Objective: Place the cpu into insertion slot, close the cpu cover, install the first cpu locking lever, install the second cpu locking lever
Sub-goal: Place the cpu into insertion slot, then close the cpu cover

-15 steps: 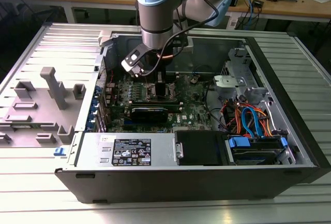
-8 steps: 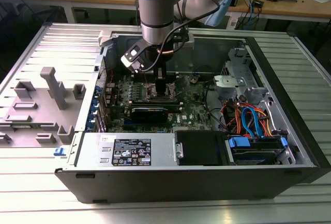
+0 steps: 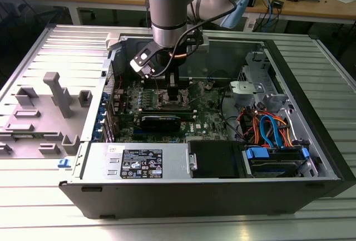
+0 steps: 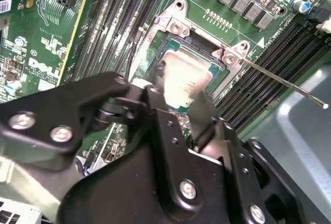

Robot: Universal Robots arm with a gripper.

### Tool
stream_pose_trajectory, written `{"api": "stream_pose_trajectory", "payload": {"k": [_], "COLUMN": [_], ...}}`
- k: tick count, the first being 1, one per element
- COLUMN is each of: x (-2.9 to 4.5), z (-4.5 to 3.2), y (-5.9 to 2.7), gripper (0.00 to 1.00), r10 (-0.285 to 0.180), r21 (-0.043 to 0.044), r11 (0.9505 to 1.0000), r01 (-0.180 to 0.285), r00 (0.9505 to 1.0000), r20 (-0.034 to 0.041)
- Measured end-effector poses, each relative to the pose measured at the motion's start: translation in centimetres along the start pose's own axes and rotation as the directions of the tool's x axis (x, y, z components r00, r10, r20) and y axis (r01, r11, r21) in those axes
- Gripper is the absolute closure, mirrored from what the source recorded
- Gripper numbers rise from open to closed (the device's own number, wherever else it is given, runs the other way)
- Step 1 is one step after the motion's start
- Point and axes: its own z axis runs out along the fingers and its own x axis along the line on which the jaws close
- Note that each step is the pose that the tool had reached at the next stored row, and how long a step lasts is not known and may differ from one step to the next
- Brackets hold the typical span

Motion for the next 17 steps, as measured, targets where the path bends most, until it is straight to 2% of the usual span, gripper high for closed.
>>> {"api": "stream_pose_trajectory", "payload": {"k": [5,6,7,17], "x": [0.0,0.0,0.0,0.0], "z": [0.0,0.0,0.0,-0.03], "y": [0.01,0.0,0.0,-0.31], "gripper": [0.83,0.83,0.89,0.89], "r10": [0.0,0.0,0.0,0.0], "r21": [0.0,0.0,0.0,0.001], "r11": [1.0,1.0,1.0,1.0], "r01": [0.0,0.0,0.0,0.0], "r00": [1.0,1.0,1.0,1.0], "r20": [0.0,0.0,0.0,-0.0003]}}
